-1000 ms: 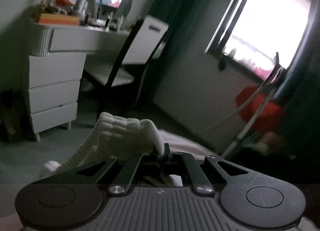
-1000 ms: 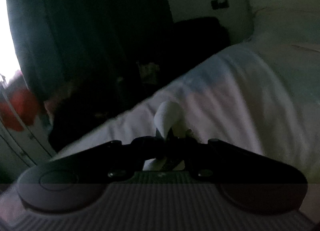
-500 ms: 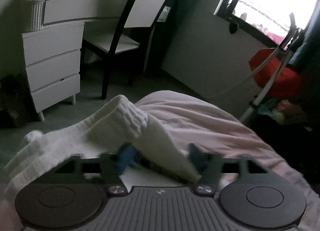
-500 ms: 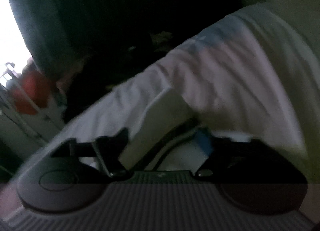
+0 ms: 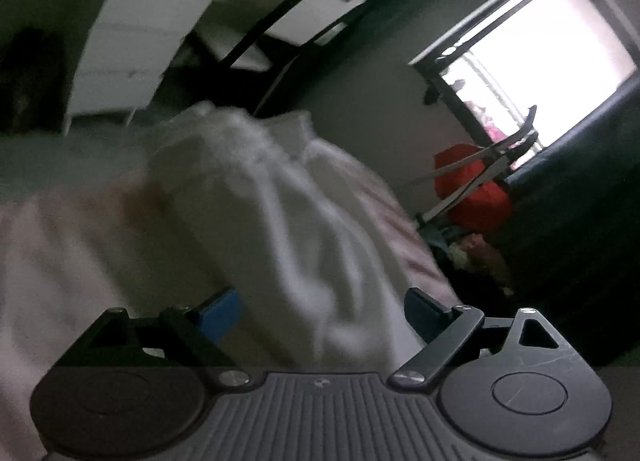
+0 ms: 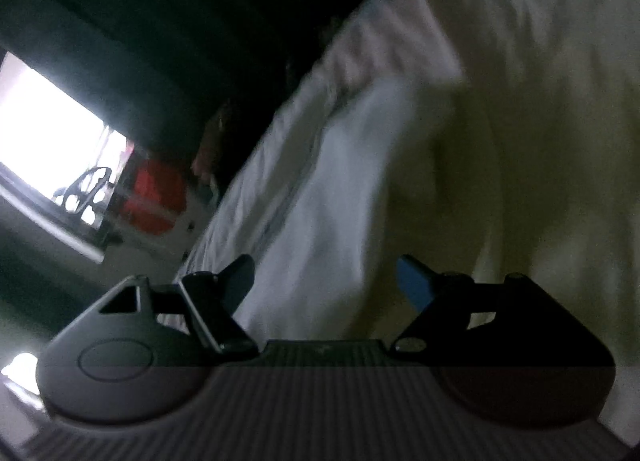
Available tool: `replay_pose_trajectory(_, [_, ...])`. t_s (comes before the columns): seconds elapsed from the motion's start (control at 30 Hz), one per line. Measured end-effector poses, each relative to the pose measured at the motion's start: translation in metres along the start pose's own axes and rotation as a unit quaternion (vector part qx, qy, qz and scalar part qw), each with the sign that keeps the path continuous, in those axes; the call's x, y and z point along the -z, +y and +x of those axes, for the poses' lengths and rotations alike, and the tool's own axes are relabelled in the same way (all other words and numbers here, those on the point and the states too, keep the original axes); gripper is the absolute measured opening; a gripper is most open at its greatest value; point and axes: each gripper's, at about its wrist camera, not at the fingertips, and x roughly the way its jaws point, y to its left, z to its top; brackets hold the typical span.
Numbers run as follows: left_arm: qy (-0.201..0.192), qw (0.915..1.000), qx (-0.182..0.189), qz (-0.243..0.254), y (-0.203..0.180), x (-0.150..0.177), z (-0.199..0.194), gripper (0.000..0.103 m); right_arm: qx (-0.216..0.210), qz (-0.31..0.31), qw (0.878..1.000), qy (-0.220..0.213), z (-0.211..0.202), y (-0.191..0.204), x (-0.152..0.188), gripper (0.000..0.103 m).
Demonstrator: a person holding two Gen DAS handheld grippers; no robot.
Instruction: Fold clothes
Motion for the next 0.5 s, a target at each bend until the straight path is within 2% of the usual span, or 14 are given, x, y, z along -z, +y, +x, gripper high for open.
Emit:
replay_pose_trajectory(0.03, [0.01,0.9998,-0.002,-0.017,0.007,0.001,0.002,0.091,-0.008,0.013,1.0,0.024,0.005,-0.003,0.005,0.081])
replay_pose_trajectory(0.13, [0.02,0.9966,0.023,-0.077,0.029,-0.003,0.013,0.09,-0.036,0.03,0.998,0.044,0.018,-0.008,0.014,0.08])
replay_pose_trajectory(0.2, [0.008,0.9942,0.035,-0.101,0.039,-0.006,0.024,0.08,-0.045,0.033,0.998,0.034,0.029,-0.013,0.018,0.08])
replay_pose_trajectory(0.27, [-0.005,0.992,0.045,-0.118,0.046,-0.01,0.038,0.08,-0.053,0.037,0.998,0.023,0.041,-0.017,0.021,0.069])
replay_pose_trajectory(0.3, [-0.009,0.9912,0.046,-0.124,0.049,-0.013,0.046,0.08,-0.058,0.039,0.997,0.018,0.047,-0.019,0.023,0.067])
replay_pose_trajectory(0.4, [-0.02,0.9893,0.051,-0.135,0.052,-0.022,0.073,0.077,-0.072,0.03,0.997,-0.013,0.064,-0.02,0.02,0.066])
replay_pose_trajectory(0.5, [-0.05,0.9904,0.052,-0.118,0.041,-0.024,0.089,0.077,-0.077,0.018,0.996,-0.044,0.08,-0.011,0.007,0.067])
